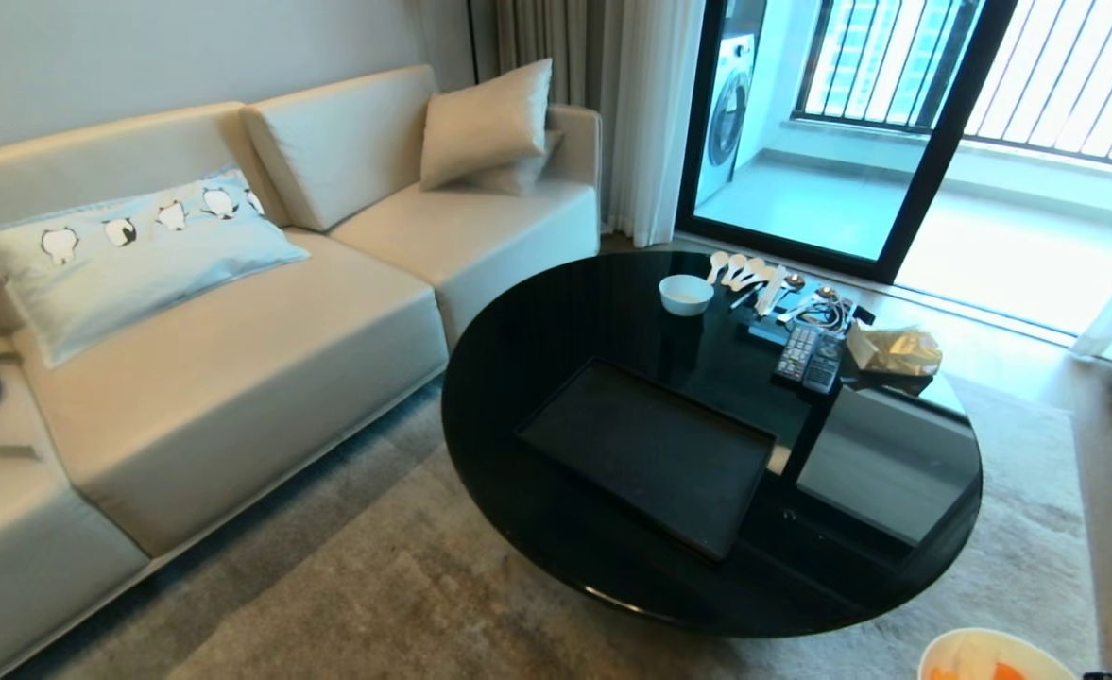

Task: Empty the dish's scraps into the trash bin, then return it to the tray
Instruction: Move the bowl over the trash can

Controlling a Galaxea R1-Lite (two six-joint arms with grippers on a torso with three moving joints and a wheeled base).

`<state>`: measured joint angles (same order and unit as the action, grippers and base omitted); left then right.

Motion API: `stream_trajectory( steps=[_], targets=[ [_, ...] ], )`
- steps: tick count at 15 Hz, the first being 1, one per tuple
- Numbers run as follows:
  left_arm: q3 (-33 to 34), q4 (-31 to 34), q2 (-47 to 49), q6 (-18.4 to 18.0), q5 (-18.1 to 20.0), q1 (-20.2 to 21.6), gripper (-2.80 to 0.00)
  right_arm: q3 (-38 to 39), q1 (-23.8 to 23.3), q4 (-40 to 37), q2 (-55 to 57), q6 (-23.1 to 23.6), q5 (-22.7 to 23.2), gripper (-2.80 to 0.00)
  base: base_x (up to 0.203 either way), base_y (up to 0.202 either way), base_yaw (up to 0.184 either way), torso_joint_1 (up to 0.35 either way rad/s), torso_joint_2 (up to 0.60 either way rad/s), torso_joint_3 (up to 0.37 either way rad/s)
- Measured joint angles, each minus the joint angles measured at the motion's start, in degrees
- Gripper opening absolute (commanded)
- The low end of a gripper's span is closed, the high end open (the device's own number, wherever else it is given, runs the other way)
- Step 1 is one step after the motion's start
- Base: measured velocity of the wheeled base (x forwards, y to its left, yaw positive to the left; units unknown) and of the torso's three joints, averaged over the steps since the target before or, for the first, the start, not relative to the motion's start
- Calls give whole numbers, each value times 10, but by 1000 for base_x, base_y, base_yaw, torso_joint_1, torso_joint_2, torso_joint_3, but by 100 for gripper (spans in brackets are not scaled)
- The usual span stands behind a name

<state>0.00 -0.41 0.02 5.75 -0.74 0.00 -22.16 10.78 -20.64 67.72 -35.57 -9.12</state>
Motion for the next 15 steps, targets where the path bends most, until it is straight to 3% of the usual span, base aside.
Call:
stream_trajectory(
  steps=[15],
  targets=[
    [0,0,0,0,0,0,-280,-23,1,-1,-15,-3,4,-280,0,0,0,0,0,0]
  ],
)
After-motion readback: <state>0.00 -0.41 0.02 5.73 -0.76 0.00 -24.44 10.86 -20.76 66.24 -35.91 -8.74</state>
